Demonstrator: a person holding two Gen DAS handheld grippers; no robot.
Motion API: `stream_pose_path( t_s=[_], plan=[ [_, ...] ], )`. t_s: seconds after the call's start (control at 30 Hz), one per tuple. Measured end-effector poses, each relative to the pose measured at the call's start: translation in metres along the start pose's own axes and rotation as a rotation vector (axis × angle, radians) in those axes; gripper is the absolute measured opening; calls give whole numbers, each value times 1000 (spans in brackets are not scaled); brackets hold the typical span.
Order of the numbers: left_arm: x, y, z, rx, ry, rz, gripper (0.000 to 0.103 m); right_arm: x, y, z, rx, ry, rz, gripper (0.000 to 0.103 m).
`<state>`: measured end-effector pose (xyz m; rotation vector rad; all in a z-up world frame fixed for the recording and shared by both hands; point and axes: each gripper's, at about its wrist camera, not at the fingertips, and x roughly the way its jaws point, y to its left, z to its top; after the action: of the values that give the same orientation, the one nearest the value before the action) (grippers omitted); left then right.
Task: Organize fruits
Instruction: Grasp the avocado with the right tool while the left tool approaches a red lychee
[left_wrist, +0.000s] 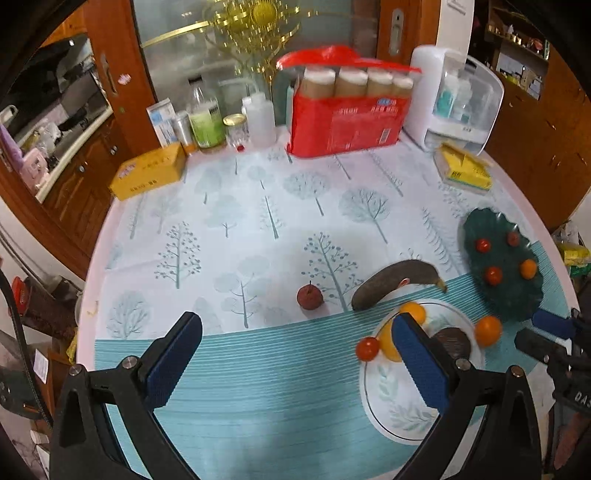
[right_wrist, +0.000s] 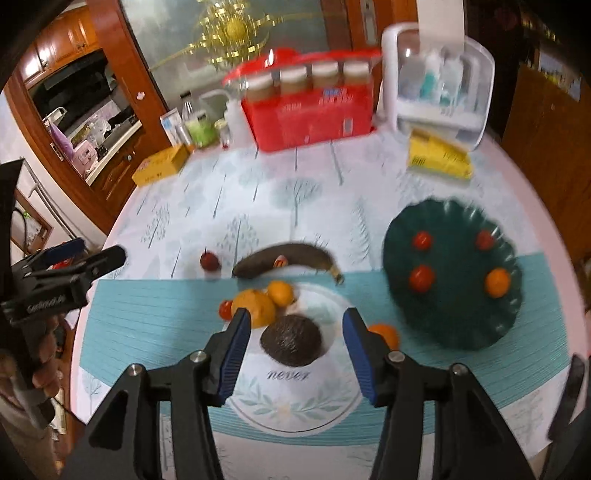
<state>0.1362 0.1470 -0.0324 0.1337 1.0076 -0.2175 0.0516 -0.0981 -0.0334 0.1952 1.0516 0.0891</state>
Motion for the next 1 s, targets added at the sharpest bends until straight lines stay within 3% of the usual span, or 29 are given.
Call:
stream_pose_path(
  t_s=[0.4,0.67,1.0],
  plan=[
    [117,0,-6,10,125,-28,99,85,-13,-14,125,112,80,53],
    [150,8,-2,-69,131,-59,93,105,-19,-15,168,93,85,59],
    [162,2,-3,-57,118,-69,80,132,-29,-22,253,160,157,64]
  ],
)
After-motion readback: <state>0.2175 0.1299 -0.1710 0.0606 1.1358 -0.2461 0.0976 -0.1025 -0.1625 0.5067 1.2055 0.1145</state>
